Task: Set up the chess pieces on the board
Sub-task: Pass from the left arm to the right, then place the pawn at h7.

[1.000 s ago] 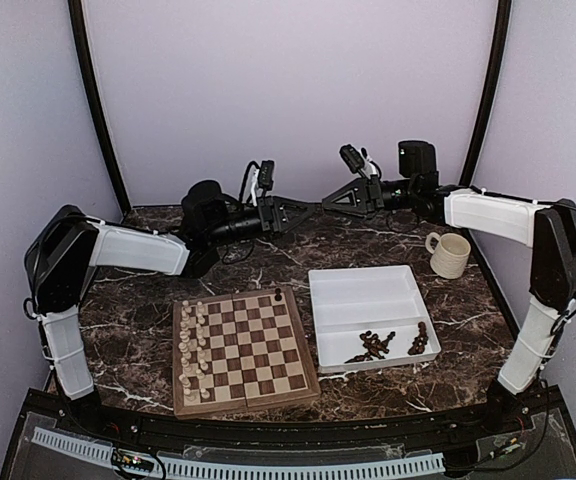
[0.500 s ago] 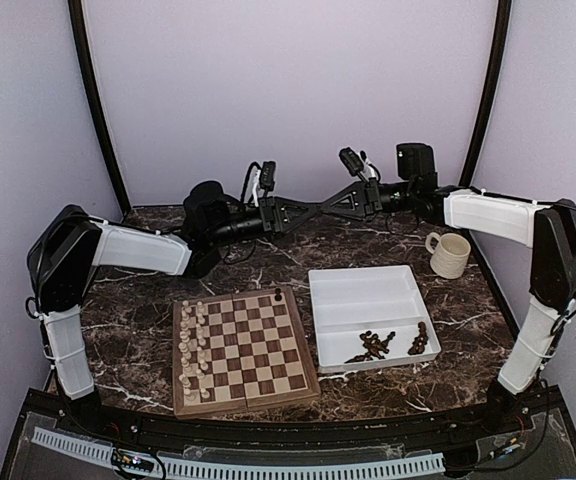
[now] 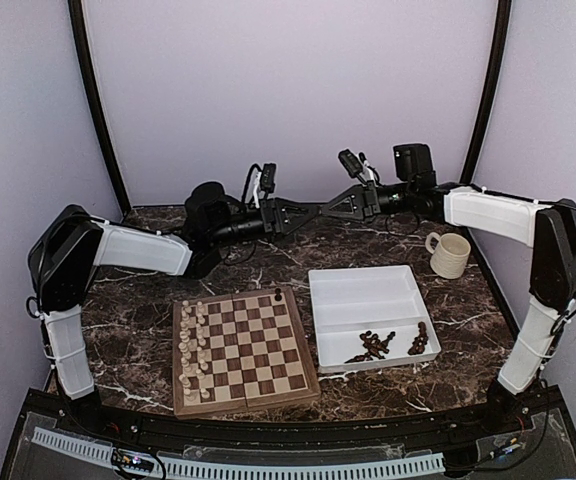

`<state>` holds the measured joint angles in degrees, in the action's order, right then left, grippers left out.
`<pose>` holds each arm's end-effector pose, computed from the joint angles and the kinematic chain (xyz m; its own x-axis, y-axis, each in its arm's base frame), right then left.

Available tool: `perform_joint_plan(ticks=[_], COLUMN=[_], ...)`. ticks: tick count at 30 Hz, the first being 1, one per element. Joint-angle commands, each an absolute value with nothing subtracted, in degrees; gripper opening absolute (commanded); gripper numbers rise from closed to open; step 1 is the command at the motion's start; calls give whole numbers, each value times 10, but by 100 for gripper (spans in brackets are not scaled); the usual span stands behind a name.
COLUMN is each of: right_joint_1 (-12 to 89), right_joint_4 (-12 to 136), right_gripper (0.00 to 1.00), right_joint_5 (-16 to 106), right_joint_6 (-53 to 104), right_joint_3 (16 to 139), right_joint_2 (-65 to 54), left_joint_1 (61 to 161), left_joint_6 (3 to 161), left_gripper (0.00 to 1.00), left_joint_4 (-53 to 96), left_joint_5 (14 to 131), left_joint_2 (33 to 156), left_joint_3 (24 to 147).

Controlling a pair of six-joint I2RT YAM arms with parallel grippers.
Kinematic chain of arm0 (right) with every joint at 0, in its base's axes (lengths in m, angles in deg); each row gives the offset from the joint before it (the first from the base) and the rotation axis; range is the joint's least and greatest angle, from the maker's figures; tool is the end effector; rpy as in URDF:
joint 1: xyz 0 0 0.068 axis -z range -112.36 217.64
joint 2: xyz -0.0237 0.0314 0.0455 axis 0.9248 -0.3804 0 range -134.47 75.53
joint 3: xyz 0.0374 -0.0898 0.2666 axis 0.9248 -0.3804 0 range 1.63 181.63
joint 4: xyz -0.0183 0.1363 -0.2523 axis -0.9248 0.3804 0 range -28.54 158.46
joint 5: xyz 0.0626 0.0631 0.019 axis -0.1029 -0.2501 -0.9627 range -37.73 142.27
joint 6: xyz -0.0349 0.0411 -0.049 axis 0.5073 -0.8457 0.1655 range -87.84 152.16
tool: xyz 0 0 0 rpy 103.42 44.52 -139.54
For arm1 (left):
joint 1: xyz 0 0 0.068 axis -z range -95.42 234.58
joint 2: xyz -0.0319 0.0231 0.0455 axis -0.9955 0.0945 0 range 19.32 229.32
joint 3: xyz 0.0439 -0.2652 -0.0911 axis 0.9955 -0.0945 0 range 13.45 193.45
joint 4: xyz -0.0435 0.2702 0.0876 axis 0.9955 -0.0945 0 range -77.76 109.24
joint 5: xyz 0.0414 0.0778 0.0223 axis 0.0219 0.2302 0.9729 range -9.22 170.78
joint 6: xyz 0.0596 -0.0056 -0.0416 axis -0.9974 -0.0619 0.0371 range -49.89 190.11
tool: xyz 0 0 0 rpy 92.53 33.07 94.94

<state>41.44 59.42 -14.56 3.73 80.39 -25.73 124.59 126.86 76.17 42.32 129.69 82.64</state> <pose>0.3703 0.2443 0.3006 -0.7264 -0.1487 -0.6710 -0.6832 0.0494 0.7286 0.3414 -0.3357 0.2705 -0.6905 -0.2753 -0.6689 0.7012 -0.0280 -0.7124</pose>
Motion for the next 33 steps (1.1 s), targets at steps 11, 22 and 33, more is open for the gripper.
perform_joint_plan(ticks=[11, 22, 33], right_joint_1=[355, 177, -11], right_joint_4=[990, 1198, 1289], right_gripper=[5, 5, 2], right_joint_5=[107, 295, 433], right_joint_6=[456, 681, 755], right_joint_3=[981, 1088, 1126], right_joint_2=[-253, -321, -429], left_joint_1=[1208, 1140, 1111], left_joint_6=[1103, 986, 984], left_gripper=[72, 77, 79], left_joint_4=[537, 273, 208], left_joint_5=[499, 728, 749], left_joint_2=[1128, 937, 865], left_joint_3=[776, 725, 691])
